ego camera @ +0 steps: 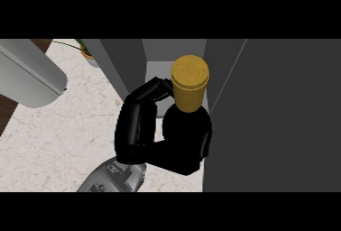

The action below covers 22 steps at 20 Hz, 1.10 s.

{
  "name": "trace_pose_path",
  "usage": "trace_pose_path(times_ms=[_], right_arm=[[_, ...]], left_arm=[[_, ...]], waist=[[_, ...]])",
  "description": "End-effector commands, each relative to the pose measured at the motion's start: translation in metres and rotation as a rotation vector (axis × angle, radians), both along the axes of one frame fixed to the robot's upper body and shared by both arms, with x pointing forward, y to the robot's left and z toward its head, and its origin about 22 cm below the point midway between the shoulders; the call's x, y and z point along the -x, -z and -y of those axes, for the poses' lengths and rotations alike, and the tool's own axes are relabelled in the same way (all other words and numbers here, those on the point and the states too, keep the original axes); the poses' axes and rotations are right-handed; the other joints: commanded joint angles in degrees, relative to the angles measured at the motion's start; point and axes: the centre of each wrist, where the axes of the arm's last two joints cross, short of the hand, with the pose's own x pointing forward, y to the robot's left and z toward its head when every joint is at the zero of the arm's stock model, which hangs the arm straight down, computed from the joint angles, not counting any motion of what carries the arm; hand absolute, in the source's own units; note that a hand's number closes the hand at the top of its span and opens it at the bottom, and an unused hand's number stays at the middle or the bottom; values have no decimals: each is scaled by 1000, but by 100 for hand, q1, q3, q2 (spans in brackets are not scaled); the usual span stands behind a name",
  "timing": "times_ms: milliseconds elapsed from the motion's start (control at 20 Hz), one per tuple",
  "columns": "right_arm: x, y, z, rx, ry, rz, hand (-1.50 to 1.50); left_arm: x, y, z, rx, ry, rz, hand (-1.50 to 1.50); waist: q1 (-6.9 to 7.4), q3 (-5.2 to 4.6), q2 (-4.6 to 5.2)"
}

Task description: Pick up the wine, place it into the cabinet and close the cabinet

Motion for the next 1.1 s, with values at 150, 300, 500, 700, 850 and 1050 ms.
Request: trace_pose_path(times_ms=[150, 300, 500, 700, 850, 1050], right_arm=[[29, -20, 2, -26, -32, 46, -150], [25, -15, 5, -22, -45, 57, -150], [27, -22, -3, -32, -38, 44, -150], [13, -12, 6, -14, -28, 65, -150], [30, -29, 4, -11, -50, 57, -150], [33, -19, 5, -7, -21, 60, -150]], left_arm=[[-14, 8, 6, -17, -43, -2, 150], [1, 27, 26, -62, -63, 22, 150], [-29, 11, 17, -22, -69, 10, 150], [-26, 13, 26, 6, -95, -18, 150], [-32, 45, 12, 14, -119, -25, 150], [-21, 42, 11, 49, -122, -35, 150]], waist=[[22, -4, 3], [-14, -1, 2], [7, -5, 7], [7, -2, 9], [-32, -8, 13], [24, -3, -5]])
